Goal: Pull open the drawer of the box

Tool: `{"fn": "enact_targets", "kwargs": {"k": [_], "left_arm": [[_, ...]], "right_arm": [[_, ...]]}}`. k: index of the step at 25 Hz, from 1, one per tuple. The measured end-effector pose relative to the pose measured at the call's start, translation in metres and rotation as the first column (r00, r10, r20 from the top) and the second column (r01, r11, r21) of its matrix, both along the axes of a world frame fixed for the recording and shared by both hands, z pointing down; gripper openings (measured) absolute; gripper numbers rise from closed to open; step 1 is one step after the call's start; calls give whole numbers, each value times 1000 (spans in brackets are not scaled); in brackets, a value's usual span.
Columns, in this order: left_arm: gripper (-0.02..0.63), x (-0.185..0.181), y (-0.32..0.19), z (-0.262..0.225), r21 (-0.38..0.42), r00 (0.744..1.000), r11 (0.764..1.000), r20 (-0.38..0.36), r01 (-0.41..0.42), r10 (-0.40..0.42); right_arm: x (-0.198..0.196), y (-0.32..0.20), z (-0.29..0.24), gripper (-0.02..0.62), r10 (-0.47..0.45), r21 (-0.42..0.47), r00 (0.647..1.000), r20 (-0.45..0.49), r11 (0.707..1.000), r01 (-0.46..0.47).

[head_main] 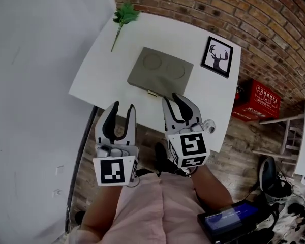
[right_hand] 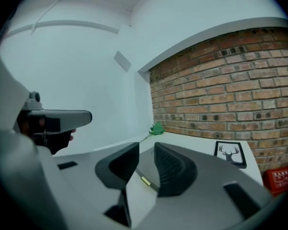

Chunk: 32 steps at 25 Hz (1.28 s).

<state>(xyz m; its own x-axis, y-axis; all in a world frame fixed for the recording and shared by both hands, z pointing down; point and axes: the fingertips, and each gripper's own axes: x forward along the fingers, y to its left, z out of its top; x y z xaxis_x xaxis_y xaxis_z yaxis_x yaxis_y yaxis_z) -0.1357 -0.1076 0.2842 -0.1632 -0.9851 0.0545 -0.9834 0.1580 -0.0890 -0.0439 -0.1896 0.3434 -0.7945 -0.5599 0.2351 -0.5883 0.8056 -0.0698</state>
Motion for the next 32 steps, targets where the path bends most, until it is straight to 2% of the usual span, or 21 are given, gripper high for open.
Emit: {"fn": "enact_targets", "kwargs": {"k": [9,14,16,18,24,32], "left_arm": [[150,-16,-40,-30,59,999,998,25,-31,29],[149,-34,-60,-34,59,998,996,5,-63,63],[150,-40,-69,-37,69,995,993,31,-95,93],[150,-46,-78,-37,70,991,990,44,-126,123],[149,-63,-101,-27,35,980,979,11,-200,200],[150,-69,-108,20,-36,949,949,-49,-313,312]], "right_arm": [[-27,-41,-34,103,4,64,999,38,998,-7],[-42,-59,-42,103,42,78,998,48,996,-45],[-45,-66,-42,103,68,72,996,49,995,-72],[-50,-72,-39,103,95,59,994,50,993,-98],[-61,-82,-20,104,163,-2,986,30,987,-163],[-60,-55,40,100,238,-137,970,-50,960,-243]]}}
